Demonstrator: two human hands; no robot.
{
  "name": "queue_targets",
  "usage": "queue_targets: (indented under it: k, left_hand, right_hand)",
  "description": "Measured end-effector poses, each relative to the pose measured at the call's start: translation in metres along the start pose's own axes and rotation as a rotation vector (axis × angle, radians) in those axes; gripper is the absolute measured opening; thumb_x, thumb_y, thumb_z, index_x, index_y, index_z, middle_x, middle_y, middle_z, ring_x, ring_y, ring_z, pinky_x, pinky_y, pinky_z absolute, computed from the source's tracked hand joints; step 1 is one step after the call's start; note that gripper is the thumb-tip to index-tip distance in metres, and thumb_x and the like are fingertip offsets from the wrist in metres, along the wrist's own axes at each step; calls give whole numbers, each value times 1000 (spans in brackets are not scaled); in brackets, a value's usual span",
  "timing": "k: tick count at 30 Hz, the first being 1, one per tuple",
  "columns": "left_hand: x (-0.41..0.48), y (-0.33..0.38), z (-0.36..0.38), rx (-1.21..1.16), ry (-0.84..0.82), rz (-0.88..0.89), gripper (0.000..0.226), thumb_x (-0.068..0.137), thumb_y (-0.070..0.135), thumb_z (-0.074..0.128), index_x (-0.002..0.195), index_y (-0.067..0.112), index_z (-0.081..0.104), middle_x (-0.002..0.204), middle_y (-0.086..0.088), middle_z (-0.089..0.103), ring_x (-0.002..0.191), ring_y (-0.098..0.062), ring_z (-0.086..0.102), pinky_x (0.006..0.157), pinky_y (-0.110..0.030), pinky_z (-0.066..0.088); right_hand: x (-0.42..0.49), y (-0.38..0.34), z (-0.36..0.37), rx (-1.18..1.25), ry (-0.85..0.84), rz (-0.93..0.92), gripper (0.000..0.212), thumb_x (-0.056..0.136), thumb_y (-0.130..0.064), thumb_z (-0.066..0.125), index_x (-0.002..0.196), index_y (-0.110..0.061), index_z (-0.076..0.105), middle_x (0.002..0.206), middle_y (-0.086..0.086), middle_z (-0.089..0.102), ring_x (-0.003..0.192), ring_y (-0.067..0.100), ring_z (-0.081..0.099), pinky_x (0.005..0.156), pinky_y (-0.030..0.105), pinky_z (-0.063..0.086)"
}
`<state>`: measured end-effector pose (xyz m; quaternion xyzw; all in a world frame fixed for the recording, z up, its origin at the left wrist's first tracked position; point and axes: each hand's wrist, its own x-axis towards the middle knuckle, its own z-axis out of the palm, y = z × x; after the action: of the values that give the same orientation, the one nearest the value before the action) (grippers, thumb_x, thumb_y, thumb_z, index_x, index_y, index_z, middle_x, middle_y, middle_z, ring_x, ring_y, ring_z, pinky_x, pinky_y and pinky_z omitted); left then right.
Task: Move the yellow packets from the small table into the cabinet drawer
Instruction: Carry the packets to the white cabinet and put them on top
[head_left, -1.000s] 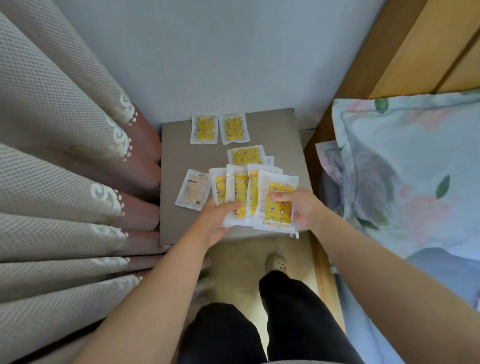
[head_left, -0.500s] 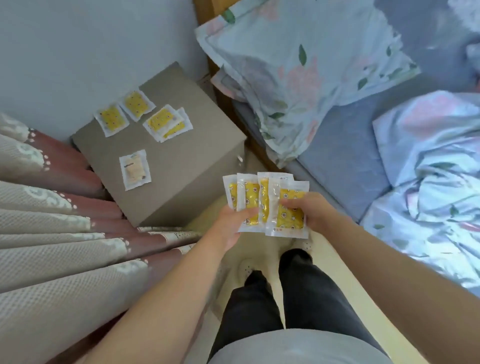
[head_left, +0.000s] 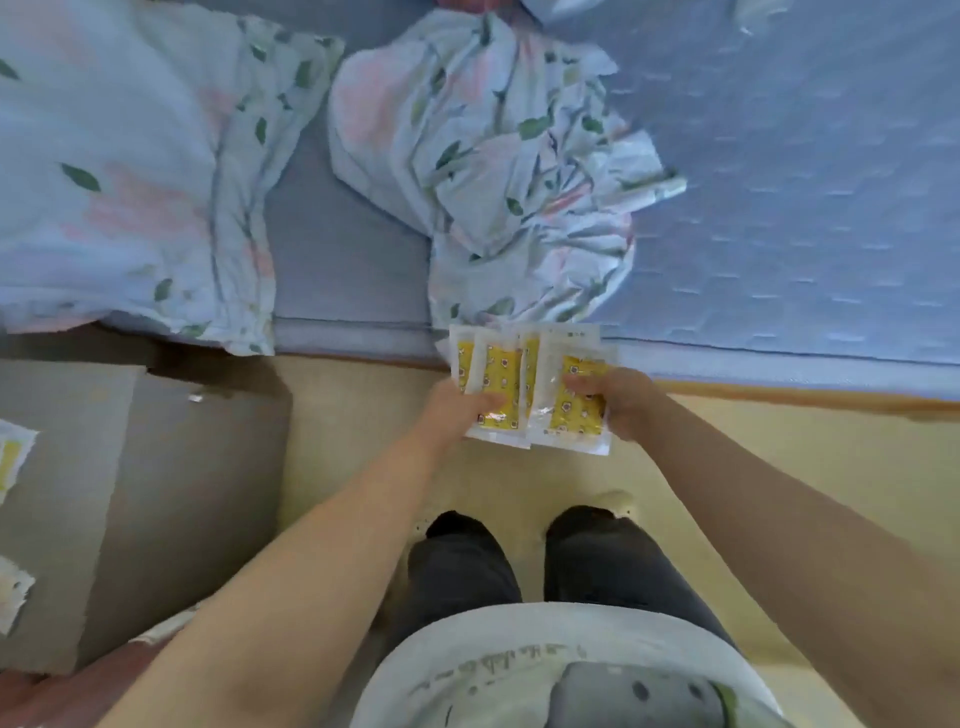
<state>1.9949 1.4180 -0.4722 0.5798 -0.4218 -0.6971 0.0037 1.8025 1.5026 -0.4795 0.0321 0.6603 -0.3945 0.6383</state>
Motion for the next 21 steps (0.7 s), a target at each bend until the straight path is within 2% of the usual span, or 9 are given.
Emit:
queue_targets:
  k: [2, 4, 6, 8, 12, 15, 16, 19, 21]
  left_hand:
    - [3, 21, 76, 118, -70, 19, 30, 81, 10, 74, 110, 9, 66, 106, -4, 70, 102, -23, 65, 93, -37, 49]
    - [7, 37, 150, 243, -124, 35, 21, 84, 8, 71, 103, 10, 65, 97, -2, 68, 90, -18, 64, 84, -30, 49]
    - [9, 50, 222, 309, -216, 37, 20, 85, 7, 69, 104, 11, 65, 93, 0, 67, 83, -14, 64, 77, -25, 52]
    - [9, 59, 291, 366, -297, 12, 22, 86, 9, 68, 108, 12, 64, 90, 3, 66, 82, -13, 63, 65, -21, 49]
    - [3, 69, 408, 460, -440, -1, 23, 85, 7, 70, 102, 18, 58, 95, 2, 66, 90, -15, 62, 82, -29, 42]
    - [6, 75, 490, 549, -554, 21, 29, 81, 0, 71, 93, 24, 62, 96, 2, 70, 92, -20, 66, 73, -29, 49]
    - [7, 77, 517, 575, -590, 32, 30, 80, -1, 71, 92, 25, 62, 95, 4, 70, 93, -20, 66, 75, -30, 50]
    - [16, 84, 597, 623, -690, 40, 32, 78, -8, 70, 92, 22, 67, 96, 0, 72, 97, -25, 67, 93, -44, 51]
    - [25, 92, 653, 654, -761, 40, 30, 78, -6, 70, 93, 19, 68, 97, -2, 73, 100, -28, 67, 98, -49, 48]
  right_hand:
    - [-14, 5, -75, 121, 38, -9, 18, 82, 6, 63, 97, -4, 63, 100, 17, 66, 96, 34, 63, 82, 49, 53]
    - [-29, 14, -146, 251, 102, -11, 21, 82, 8, 61, 101, -3, 63, 99, 16, 66, 93, 34, 64, 73, 44, 54]
    - [-45, 25, -212, 395, 180, -3, 25, 82, 8, 62, 104, -2, 62, 102, 16, 65, 91, 33, 64, 70, 43, 53]
    - [-62, 36, -274, 510, 249, -11, 22, 82, 8, 63, 101, -2, 63, 104, 17, 65, 90, 32, 65, 70, 43, 54]
    - [-96, 61, -373, 727, 380, -61, 19, 83, 8, 61, 97, -5, 63, 104, 17, 66, 96, 34, 64, 78, 48, 51]
    - [-117, 76, -433, 896, 454, -94, 15, 85, 7, 60, 92, -6, 64, 93, 13, 70, 86, 29, 67, 78, 48, 51]
    - [-124, 79, -452, 950, 475, -108, 15, 85, 7, 60, 90, -6, 64, 88, 11, 71, 82, 27, 67, 79, 48, 51]
    - [-141, 80, -509, 1077, 548, -122, 14, 83, 5, 64, 91, -6, 64, 90, 9, 70, 84, 27, 67, 82, 49, 51]
    - [-149, 74, -550, 1153, 598, -121, 15, 83, 5, 65, 94, -5, 64, 93, 10, 69, 87, 27, 67, 79, 48, 53]
